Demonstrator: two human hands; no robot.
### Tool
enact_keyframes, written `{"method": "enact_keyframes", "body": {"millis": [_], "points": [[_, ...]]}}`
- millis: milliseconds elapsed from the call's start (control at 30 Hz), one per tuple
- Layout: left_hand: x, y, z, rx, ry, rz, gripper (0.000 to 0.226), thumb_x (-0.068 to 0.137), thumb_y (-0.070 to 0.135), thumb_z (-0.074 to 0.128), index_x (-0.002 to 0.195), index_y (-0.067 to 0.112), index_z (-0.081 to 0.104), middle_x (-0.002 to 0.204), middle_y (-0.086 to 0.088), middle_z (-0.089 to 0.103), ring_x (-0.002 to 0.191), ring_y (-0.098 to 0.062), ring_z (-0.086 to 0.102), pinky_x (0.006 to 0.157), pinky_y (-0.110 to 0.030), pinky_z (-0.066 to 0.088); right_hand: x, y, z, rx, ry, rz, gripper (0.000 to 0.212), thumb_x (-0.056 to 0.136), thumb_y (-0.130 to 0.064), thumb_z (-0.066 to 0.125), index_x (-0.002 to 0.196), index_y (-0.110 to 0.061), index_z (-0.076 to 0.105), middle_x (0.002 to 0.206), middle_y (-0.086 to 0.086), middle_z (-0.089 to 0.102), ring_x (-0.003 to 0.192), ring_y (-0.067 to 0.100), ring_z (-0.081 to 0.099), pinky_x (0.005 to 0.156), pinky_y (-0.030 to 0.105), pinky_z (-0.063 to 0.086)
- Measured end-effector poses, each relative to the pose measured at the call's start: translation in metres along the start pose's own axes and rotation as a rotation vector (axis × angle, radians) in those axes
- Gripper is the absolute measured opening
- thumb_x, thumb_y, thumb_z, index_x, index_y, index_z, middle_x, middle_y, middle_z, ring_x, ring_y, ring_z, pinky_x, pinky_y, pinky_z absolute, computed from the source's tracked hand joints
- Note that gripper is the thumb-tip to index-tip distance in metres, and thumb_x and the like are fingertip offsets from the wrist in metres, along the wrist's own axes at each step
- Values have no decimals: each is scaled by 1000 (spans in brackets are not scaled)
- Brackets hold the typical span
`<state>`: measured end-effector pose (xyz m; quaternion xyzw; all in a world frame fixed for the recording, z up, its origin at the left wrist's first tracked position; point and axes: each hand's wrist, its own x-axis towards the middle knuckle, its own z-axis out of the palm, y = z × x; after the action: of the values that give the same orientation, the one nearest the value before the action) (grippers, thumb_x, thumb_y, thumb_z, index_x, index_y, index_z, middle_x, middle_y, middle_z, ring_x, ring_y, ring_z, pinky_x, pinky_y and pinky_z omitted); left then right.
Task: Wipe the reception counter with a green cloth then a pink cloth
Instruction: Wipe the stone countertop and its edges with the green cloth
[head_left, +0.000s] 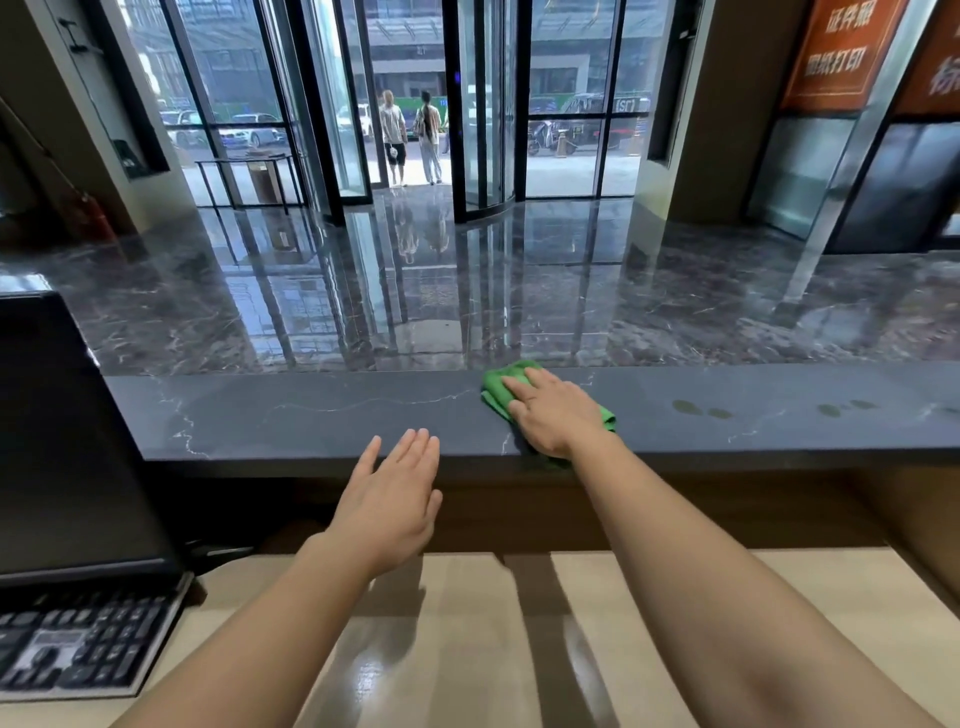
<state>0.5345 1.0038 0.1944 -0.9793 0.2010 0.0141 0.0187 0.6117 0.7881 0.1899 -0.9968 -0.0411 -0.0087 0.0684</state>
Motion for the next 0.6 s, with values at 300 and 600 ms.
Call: {"method": "enact_keyframes", "body": {"millis": [300, 600], "points": [[-14, -1, 5, -57, 12, 8, 58, 104, 31, 25, 154, 16, 1, 162, 1, -1, 149, -12, -6, 121, -36, -4, -28, 40, -3, 22, 74, 400, 52, 103, -32, 25, 154, -24, 24, 163, 8, 14, 149, 25, 15, 117, 43, 19], [-51, -67, 25, -159, -7, -172, 59, 103, 28, 27, 154, 12, 2, 162, -2, -2, 149, -14, -5, 121, -31, 1, -3, -94, 16, 38, 84, 268, 50, 101, -31, 30, 150, -22, 29, 162, 12, 14, 148, 29, 13, 117, 45, 17]]}}
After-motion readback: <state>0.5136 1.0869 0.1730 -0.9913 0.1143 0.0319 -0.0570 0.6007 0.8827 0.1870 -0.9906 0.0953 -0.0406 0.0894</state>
